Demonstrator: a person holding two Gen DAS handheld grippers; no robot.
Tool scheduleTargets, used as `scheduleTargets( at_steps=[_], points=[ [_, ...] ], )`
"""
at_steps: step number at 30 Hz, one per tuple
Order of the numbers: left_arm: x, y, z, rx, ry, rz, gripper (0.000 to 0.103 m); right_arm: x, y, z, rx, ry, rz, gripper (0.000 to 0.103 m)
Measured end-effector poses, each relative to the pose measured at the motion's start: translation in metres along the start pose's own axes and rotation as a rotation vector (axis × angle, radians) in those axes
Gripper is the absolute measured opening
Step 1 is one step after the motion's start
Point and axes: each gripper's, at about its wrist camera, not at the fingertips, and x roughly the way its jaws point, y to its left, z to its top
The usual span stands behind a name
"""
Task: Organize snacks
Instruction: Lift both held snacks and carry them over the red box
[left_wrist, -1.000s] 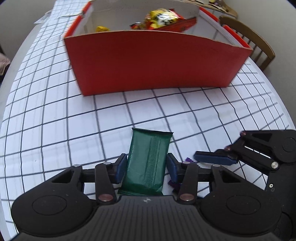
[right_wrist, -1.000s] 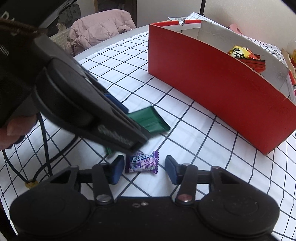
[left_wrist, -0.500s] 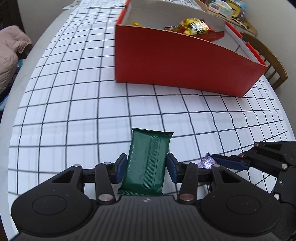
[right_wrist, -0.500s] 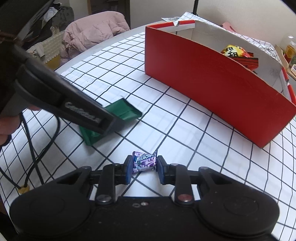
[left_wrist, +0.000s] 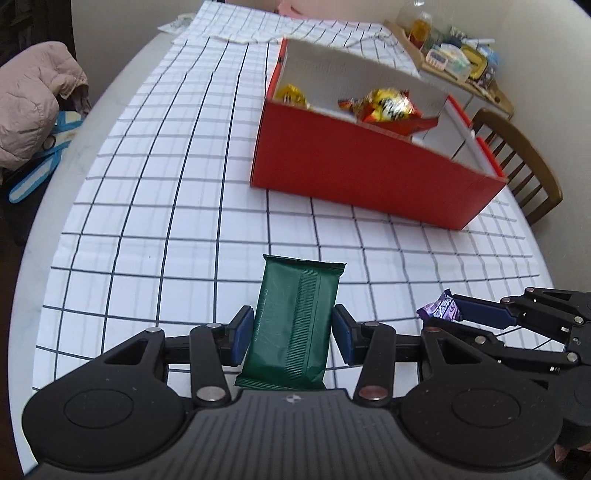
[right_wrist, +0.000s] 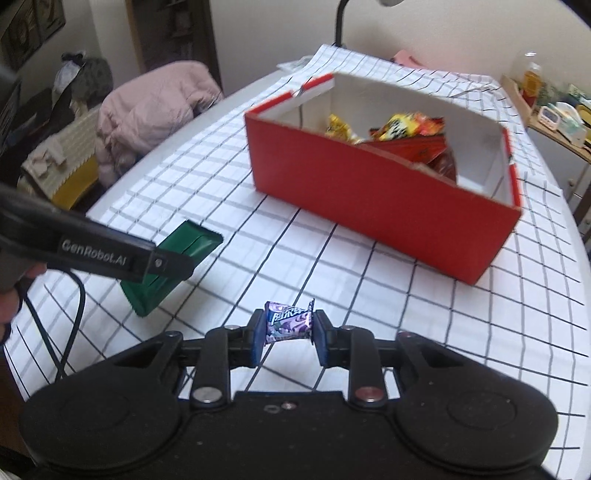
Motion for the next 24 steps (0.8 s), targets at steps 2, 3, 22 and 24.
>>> scheduleTargets(
  at_steps=[2,3,22,24],
  points=[
    [-0.007,-0.003,0.004,0.0,-0.014,0.001,0.045,-0.008,-0.003,0.006,0.02,-0.014,-0.007,0.026],
    [-0.01,-0.005,0.006,0.001,-0.02,0.001,0.045,-0.011,-0.006,0.009,0.031,-0.02,-0.008,0.026],
    [-0.046,-0.044,0.091,0.068,-0.175,0.001,0.045,-0.047,-0.054,0.08,0.097,-0.185,-0.098,0.026],
    [-0.044,-0.047,0.102,0.072,-0.18,0.003,0.045,-0.046,-0.06,0.087,0.106,-0.195,-0.109,0.026]
  ],
)
